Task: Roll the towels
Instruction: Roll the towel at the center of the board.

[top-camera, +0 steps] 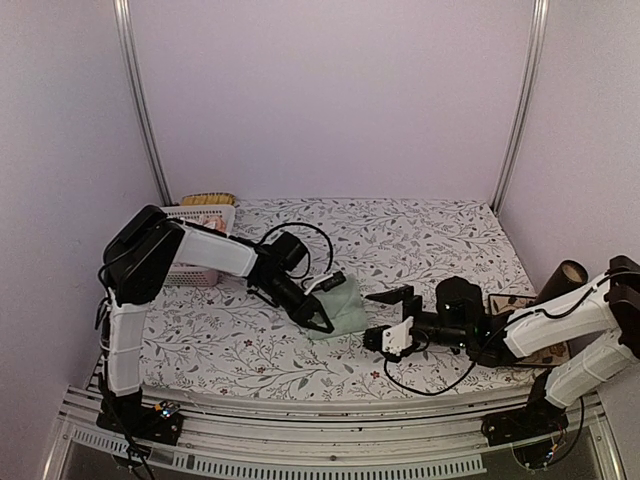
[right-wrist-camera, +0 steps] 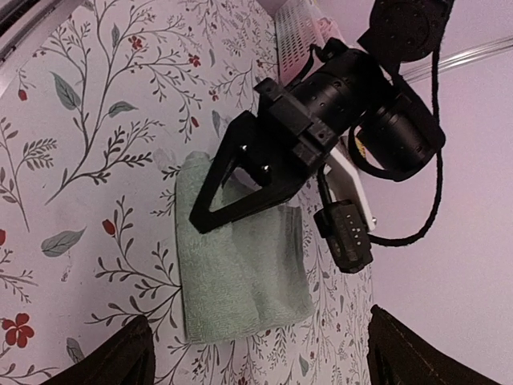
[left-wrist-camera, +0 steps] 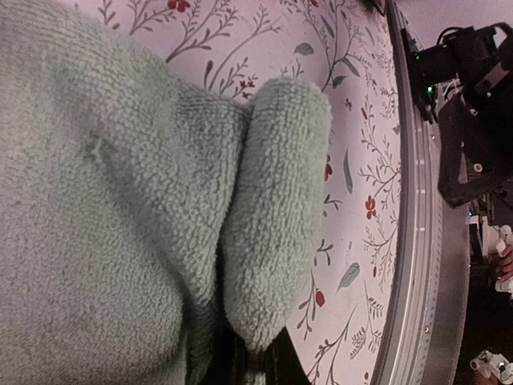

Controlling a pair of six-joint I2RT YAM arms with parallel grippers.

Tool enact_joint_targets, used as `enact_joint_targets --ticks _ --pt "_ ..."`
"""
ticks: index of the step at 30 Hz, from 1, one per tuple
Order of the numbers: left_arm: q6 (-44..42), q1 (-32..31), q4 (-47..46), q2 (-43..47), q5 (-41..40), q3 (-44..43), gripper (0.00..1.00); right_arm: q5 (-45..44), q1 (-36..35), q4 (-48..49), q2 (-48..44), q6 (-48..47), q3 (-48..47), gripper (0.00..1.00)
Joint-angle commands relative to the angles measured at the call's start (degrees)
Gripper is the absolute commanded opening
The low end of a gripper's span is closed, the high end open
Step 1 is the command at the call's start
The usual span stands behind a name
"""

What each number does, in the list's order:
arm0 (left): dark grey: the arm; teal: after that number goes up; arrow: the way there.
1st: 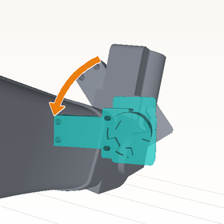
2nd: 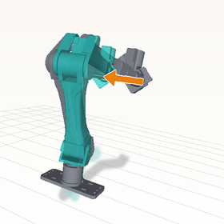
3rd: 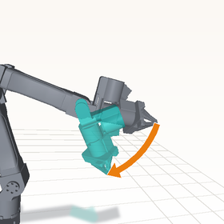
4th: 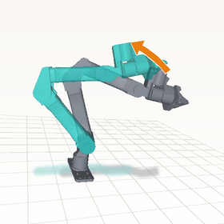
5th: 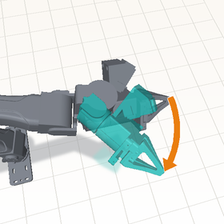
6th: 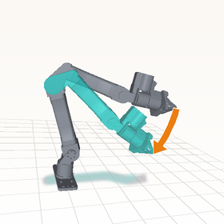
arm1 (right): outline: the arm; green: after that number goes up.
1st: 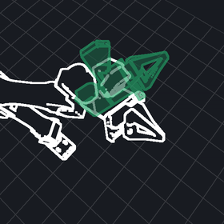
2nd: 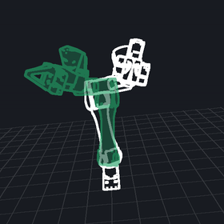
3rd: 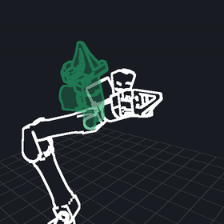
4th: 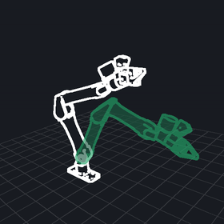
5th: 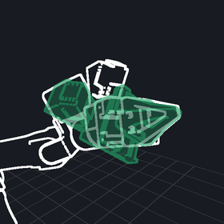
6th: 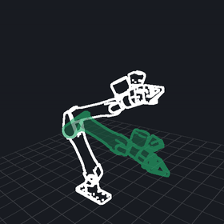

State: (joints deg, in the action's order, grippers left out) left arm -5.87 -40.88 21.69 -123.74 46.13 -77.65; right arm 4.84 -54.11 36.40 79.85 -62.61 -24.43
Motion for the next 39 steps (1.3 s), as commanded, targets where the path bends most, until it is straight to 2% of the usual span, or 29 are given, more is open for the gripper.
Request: enact_joint_targets --ticks 1,9,16,21,23,27,28,29,39 --pt "1.56 1.64 6.68 -3.85 -4.59 -1.48 0.0 -2.44 -0.76 -5.46 5.54 -3.54 -3.77 0.91" --pt "1.85 1.65 9.6 -4.91 -4.66 -3.55 0.0 -6.32 -0.87 -5.83 14.83 -4.99 -8.59 0.86" --pt "1.54 1.62 10.39 -5.95 -4.43 -3.63 0.0 -10.62 -0.81 -4.63 22.72 -5.51 -12.68 0.72" --pt "1.22 1.7 10.47 -6.16 -4.32 -3.78 0.0 -13.27 -0.82 -1.93 26.3 -5.72 -14.15 0.67" --pt "0.95 1.68 10.61 -6.12 -4.29 -3.7 0.0 -13.44 -0.78 -1.91 27.09 -6.06 -14.48 0.58" --pt "-0.41 1.68 10.65 -5.45 -4.47 -3.48 0.0 -12.73 -0.78 -3.68 26.38 -5.13 -14.41 0.19" --pt "-0.71 1.68 10.47 -4.98 -4.96 -3.29 0.01 -12.3 -0.79 -4.73 25.73 -4.56 -14.38 0.1" --pt "-0.8 1.68 9.82 -4.32 -5.59 -2.82 0.06 -11.71 -0.73 -5.68 25.16 -3.7 -14.36 0.06" --pt "-1.3 1.43 0.06 8.27 -13.02 5.61 0.33 -6.95 0.01 -14.93 21.98 3.84 -15.66 0.03"
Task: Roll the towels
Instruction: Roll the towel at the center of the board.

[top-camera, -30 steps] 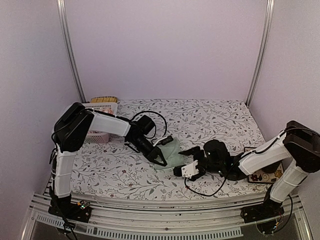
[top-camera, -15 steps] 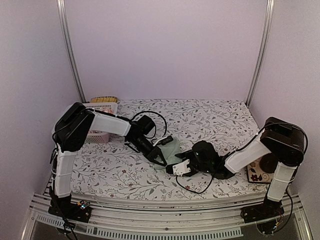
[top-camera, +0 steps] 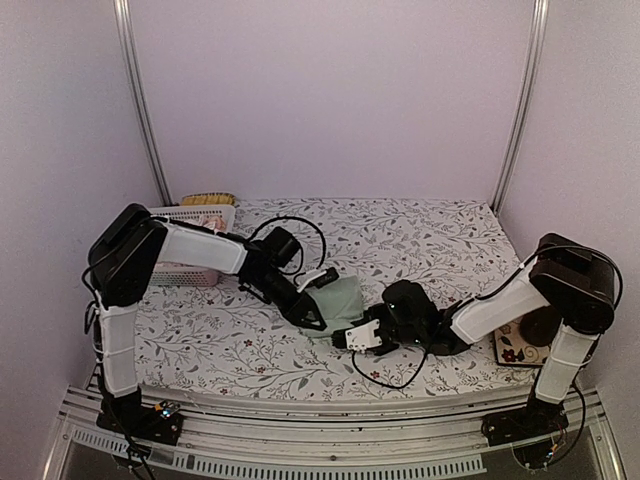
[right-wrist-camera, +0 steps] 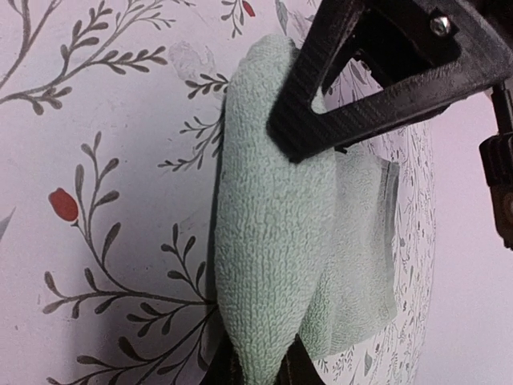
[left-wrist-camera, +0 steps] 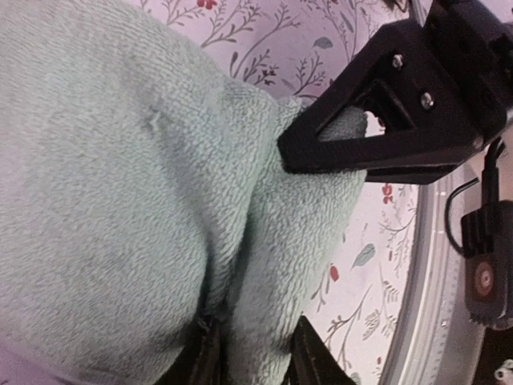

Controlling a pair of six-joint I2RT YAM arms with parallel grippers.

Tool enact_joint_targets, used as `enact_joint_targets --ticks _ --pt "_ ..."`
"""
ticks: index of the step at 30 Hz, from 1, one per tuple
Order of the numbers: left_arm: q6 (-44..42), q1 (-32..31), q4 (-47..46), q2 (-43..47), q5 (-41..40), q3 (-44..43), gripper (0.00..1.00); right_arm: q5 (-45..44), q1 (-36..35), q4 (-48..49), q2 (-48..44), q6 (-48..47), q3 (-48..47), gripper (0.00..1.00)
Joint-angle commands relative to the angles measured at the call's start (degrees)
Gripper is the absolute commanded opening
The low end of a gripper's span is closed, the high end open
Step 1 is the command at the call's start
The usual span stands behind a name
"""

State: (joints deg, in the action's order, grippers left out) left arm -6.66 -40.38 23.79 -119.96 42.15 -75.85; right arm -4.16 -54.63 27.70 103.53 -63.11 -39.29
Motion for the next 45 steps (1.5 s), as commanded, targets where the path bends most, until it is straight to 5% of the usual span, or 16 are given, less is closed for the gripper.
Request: enact_joint_targets --ticks 1,10,22,45 --pt "-0.26 0.86 -3.2 5.87 -9.83 4.72 0.37 2.36 0.56 -6.82 -1.66 4.65 -1.0 0.03" --pt "-0.2 -1.72 -13.82 17.23 -22.02 13.31 0.43 5.74 0.89 -14.42 -2.21 10.16 -3.66 0.02" --pt "-11.83 -6.8 -48.23 38.68 -31.38 42.86 0.45 15.88 2.58 -31.02 -2.16 20.63 -12.81 0.02" --pt "-30.35 -22.43 -53.76 26.17 -47.3 43.07 0.42 29.33 8.33 -46.3 6.12 31.22 -21.8 0.02"
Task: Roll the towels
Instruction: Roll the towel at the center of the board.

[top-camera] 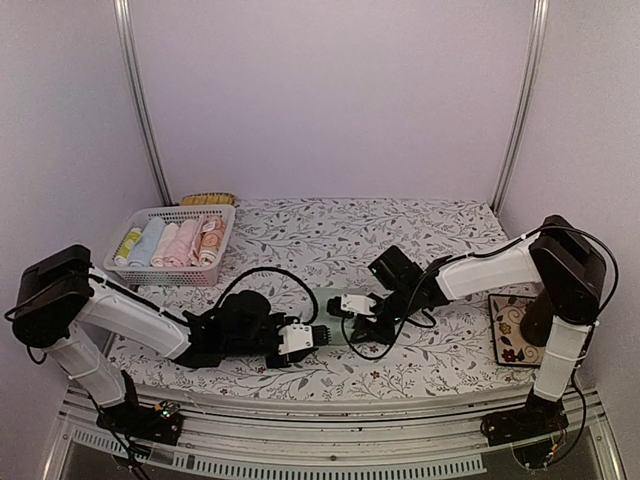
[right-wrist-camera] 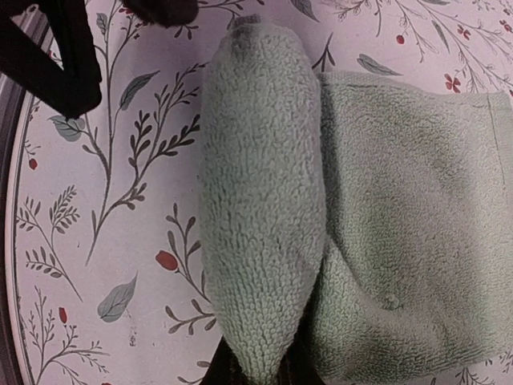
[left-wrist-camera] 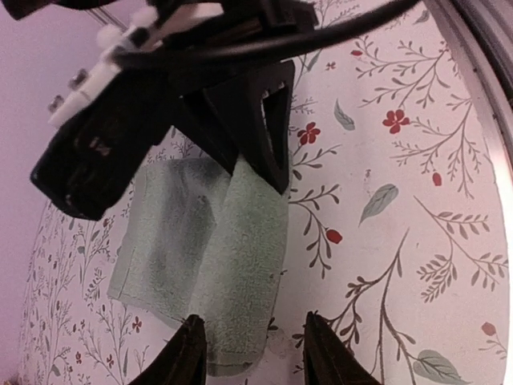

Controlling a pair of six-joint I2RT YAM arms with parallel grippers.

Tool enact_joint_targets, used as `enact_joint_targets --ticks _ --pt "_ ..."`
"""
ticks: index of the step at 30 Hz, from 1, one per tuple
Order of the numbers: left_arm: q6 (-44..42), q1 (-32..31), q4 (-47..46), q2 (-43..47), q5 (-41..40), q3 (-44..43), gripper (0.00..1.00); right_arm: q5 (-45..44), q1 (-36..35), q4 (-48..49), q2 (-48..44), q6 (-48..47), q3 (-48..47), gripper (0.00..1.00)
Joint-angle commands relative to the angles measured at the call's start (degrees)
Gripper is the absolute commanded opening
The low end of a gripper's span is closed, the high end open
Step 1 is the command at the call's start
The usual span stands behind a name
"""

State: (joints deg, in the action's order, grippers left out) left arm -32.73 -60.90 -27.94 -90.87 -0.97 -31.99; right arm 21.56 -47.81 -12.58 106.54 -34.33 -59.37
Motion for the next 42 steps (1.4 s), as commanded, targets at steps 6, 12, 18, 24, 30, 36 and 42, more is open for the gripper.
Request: enact_joint_targets --ticks 6,12,18,24,30,36,42 --pt "-6.78 -3.97 -2.5 -6.94 -8.17 -2.25 0.43 7.21 3.09 -8.02 3.94 2.58 -3.04 0.03" --pt "-8.84 -4.65 -5.92 -7.44 -12.43 -2.05 0.44 7.96 3.69 -9.06 4.99 2.53 -3.98 0.03" --pt "-9.67 -4.65 -7.33 -7.97 -13.61 -2.26 0.75 8.23 3.79 -9.66 5.37 2.51 -4.48 0.03" --pt "-10.34 -4.6 -6.1 -10.29 -14.46 -4.05 0.74 8.42 4.18 -10.01 5.58 2.51 -4.83 0.03" --pt "-11.43 -4.3 -2.97 -13.52 -15.78 -6.75 0.65 8.74 4.25 -10.39 5.61 2.34 -4.96 0.03" --pt "-11.1 -3.42 -1.34 -15.8 -16.28 -8.42 0.57 8.92 4.27 -10.53 5.63 2.16 -4.96 0.03" --pt "-10.19 -2.8 1.09 -17.55 -15.86 -10.12 0.34 9.11 4.4 -10.54 6.02 1.98 -5.05 0.03"
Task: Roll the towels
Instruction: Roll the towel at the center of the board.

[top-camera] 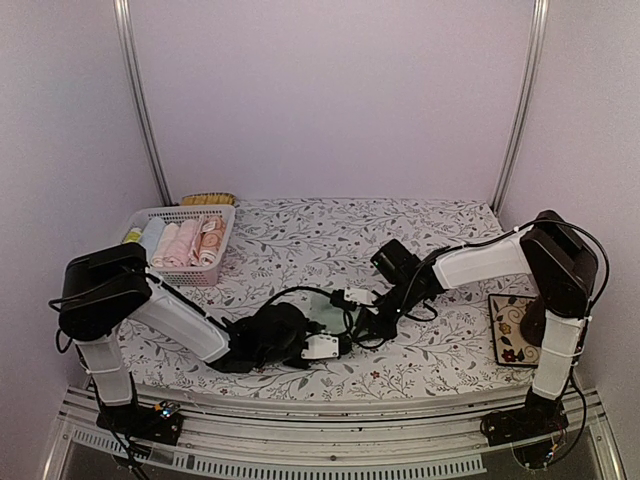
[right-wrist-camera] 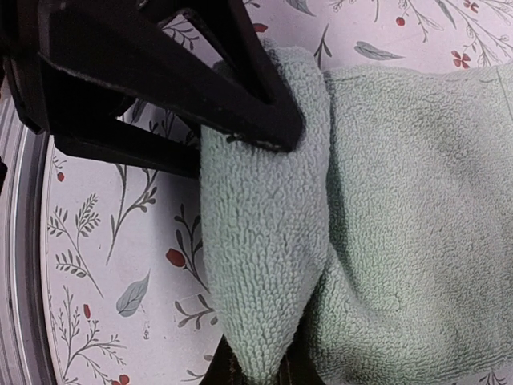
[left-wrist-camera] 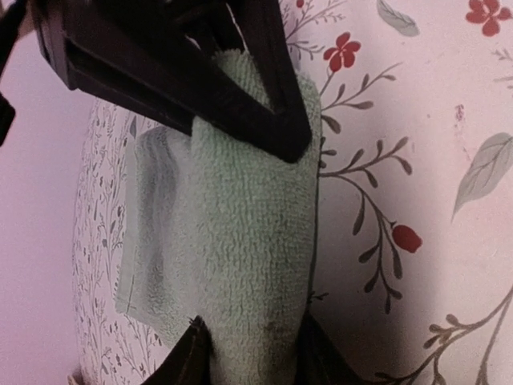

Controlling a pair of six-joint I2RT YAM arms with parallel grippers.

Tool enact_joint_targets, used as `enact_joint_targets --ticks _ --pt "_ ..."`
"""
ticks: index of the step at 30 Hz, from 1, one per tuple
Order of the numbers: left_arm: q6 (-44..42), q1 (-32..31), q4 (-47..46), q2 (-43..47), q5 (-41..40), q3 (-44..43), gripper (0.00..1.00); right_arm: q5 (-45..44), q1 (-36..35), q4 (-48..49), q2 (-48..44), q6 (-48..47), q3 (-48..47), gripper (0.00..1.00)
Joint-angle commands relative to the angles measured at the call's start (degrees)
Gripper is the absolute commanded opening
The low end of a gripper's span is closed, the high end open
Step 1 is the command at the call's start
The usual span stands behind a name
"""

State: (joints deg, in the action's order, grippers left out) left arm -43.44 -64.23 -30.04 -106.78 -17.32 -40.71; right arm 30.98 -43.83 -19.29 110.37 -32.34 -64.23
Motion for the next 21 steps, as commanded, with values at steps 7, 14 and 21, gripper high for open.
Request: enact_joint_targets --ticks 7,14,21 --pt "2.89 1.6 11.46 -1.41 6.39 -4.51 0.0 -1.09 0.85 -3.82 1.28 0.3 -0.06 0.15" --pt "8.44 4.83 28.7 -2.38 16.01 -12.88 0.0 -7.34 0.93 1.99 -7.41 1.21 5.76 0.56" --pt "11.47 8.35 34.8 -3.11 25.97 -16.18 0.0 -16.88 1.26 8.22 -13.47 3.14 10.63 0.72"
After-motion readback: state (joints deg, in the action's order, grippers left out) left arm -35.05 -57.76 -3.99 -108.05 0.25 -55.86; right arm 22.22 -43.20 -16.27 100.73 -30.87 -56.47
